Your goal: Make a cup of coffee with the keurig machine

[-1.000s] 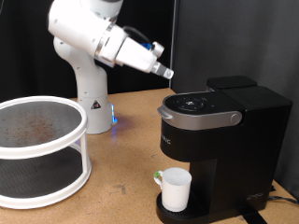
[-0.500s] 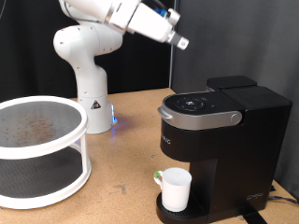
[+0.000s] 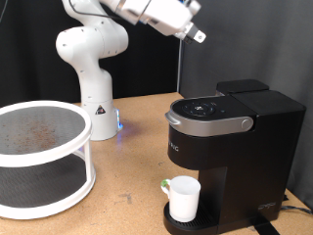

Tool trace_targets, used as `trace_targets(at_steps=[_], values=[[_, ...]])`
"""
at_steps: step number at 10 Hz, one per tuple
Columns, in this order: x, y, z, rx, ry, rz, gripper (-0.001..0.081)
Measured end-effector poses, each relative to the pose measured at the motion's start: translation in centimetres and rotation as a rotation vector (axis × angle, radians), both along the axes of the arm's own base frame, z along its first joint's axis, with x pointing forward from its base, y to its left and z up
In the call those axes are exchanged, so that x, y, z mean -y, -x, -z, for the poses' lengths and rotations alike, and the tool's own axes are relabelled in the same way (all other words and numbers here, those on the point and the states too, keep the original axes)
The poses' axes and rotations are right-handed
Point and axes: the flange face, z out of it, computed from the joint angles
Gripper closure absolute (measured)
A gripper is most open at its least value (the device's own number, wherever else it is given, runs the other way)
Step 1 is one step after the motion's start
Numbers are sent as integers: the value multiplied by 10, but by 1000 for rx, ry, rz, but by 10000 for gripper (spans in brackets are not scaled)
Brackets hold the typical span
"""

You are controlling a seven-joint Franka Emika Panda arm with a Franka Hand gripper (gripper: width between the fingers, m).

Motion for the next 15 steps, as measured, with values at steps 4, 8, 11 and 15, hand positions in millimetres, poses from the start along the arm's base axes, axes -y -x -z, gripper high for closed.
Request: trace_targets(at_steps=[4,8,11,15], values=[[-30,-24,-43,-19,395,12,-1],[-36,-47,-47,-38,506,16,-1],[-37,-48,-45,41,678,-22,-1],[-43,-55,-31,19,761,-56,-1]])
